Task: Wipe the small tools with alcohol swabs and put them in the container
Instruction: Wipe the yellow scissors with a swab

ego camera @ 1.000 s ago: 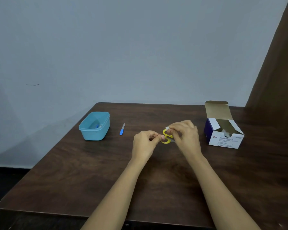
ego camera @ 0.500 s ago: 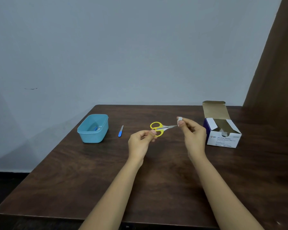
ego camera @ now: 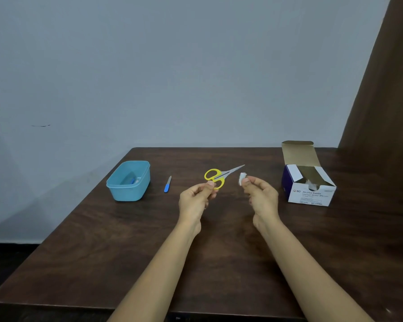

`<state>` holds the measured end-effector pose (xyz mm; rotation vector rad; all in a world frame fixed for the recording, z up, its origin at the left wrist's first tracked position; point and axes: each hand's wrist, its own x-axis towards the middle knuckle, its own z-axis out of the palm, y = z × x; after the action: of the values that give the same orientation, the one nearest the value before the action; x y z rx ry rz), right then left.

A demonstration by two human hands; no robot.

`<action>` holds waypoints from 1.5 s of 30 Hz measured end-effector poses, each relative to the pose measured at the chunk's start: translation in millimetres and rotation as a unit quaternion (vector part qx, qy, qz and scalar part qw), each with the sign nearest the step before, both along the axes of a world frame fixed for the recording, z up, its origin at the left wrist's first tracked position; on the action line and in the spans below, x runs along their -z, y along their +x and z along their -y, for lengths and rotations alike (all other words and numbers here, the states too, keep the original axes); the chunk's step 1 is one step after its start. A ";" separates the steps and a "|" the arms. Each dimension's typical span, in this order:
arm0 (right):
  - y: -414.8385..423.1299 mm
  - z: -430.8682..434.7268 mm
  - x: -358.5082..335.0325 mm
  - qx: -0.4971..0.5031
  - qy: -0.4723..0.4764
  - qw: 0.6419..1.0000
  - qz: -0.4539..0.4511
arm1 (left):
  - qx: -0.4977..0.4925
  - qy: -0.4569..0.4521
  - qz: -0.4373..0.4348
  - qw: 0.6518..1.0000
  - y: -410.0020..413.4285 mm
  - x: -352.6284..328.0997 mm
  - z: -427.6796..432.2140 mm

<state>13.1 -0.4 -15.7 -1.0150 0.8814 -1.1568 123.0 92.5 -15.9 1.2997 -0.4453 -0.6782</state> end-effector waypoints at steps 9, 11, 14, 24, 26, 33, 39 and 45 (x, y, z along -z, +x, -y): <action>6.8 -6.9 4.1 -0.062 -0.076 0.993 -0.063 | 0.025 -0.008 -0.013 1.000 -2.0 0.3 0.2; 6.7 -9.0 4.7 -0.071 -0.095 0.991 -0.068 | 0.026 -0.002 -0.013 1.000 -2.1 0.6 0.5; 7.5 -10.4 4.5 -0.083 -0.116 0.987 -0.075 | 0.025 0.000 -0.012 1.000 -2.2 0.5 0.7; 8.4 -10.3 6.1 -0.105 -0.146 0.979 -0.095 | 0.016 0.018 0.015 1.000 -4.2 1.1 0.6; 8.2 -11.2 5.6 -0.110 -0.138 0.981 -0.077 | 0.016 0.017 0.026 0.999 -5.2 1.3 0.1; 6.8 -12.7 2.9 -0.126 -0.124 0.982 -0.067 | 0.037 0.012 0.067 0.997 -9.2 2.9 -0.5; 4.8 -3.8 0.8 -0.155 -0.177 0.957 -0.168 | 0.058 0.015 0.085 0.995 -8.5 -5.2 -4.5; -0.8 1.3 1.6 -0.171 -0.325 0.882 -0.295 | 0.036 0.014 0.111 0.993 0.7 -6.9 -7.5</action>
<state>12.4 -1.6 -17.3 -2.0675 0.7287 -0.8453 123.7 100.0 -9.0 1.3965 -0.6688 -0.6031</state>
